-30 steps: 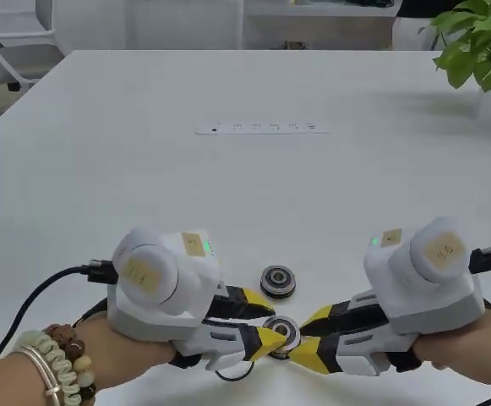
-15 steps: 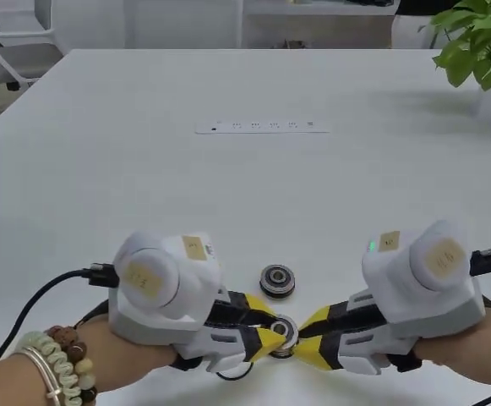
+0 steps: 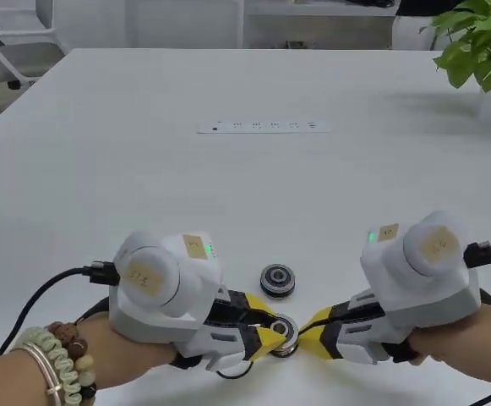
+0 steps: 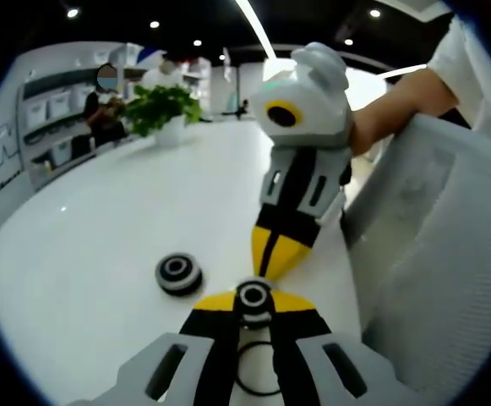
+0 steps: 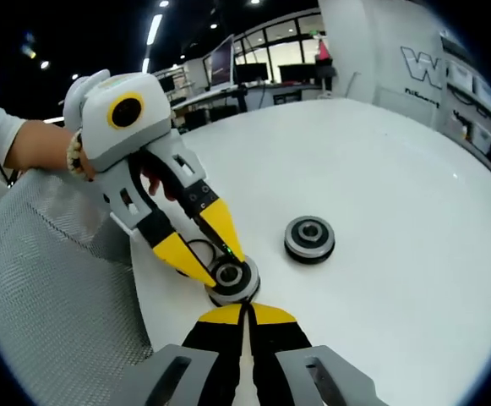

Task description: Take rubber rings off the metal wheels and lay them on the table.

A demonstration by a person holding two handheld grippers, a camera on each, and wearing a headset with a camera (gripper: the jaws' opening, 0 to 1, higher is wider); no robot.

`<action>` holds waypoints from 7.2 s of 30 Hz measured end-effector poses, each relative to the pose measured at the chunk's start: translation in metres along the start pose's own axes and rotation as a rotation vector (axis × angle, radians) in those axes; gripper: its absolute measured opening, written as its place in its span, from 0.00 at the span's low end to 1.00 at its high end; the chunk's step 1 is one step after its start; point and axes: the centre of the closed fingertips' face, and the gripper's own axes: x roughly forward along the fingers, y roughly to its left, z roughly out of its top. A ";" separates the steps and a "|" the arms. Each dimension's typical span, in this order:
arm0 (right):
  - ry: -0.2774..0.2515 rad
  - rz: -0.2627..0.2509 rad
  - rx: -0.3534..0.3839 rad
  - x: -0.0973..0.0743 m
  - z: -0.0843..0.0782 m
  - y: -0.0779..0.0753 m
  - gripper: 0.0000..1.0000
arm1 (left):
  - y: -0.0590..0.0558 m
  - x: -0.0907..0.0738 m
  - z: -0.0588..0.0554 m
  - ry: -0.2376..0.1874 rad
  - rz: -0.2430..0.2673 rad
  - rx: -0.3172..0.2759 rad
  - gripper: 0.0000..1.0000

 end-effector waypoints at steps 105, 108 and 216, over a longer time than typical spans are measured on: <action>-0.177 0.073 0.277 -0.016 0.034 0.011 0.00 | 0.005 -0.035 0.044 -0.074 0.043 0.033 0.33; -0.180 0.077 0.273 -0.016 0.036 0.014 0.00 | 0.007 -0.039 0.043 -0.058 0.047 0.064 0.35; -0.079 0.114 0.004 0.007 0.033 0.044 0.09 | -0.017 -0.124 -0.018 0.014 0.090 -0.108 0.72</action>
